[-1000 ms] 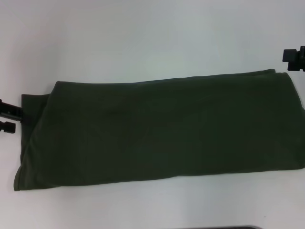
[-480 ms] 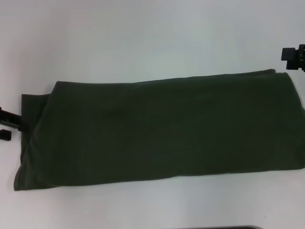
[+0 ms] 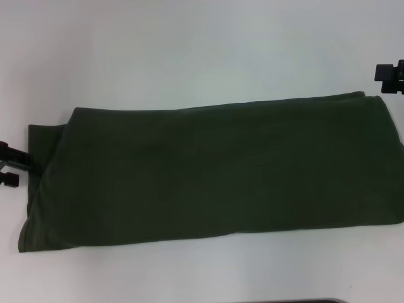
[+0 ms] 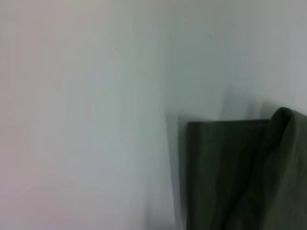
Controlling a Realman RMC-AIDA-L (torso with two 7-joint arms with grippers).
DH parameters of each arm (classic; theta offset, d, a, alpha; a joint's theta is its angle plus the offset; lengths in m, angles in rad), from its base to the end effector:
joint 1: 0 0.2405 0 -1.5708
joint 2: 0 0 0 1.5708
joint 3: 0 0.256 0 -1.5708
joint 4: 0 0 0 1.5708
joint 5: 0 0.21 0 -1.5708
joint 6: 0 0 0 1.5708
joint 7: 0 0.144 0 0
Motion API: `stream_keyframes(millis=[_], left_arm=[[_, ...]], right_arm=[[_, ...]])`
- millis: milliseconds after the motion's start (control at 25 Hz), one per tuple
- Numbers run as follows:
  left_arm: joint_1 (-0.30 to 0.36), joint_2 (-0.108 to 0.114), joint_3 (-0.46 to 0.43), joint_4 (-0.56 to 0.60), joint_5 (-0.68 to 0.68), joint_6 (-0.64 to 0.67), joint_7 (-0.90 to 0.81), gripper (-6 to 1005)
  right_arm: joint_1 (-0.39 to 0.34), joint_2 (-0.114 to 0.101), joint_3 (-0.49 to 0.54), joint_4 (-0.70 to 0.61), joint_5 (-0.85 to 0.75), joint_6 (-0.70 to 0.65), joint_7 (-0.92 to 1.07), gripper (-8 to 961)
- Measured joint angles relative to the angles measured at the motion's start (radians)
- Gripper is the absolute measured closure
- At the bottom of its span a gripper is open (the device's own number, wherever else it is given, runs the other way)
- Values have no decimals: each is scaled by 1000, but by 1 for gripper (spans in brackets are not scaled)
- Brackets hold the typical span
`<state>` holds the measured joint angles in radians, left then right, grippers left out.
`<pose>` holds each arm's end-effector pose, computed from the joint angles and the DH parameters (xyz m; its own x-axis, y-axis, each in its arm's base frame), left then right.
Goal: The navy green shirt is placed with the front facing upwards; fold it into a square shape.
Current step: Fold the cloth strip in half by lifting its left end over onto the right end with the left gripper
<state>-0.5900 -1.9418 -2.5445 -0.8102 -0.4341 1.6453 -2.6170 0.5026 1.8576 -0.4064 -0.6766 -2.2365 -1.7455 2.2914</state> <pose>-0.3362 0.3221 0.0741 -0.0258 0.9905 0.1347 0.9687 0.0581 -0.2414 0.3240 0.3164 0.1114 0.1172 -0.8831 -0.4544 -0.9651 -0.2091 0.1576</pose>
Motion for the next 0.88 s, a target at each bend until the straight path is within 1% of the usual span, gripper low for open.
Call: stream_keyframes(millis=[360, 880], left_arm=[[-1, -10, 11, 0, 2, -18, 0, 396], [-1, -13, 12, 0, 3, -21, 0, 397]], right_arm=[[-1, 0, 0, 1, 0, 0, 0, 296], [-1, 0, -1, 0, 0, 0, 0, 296]])
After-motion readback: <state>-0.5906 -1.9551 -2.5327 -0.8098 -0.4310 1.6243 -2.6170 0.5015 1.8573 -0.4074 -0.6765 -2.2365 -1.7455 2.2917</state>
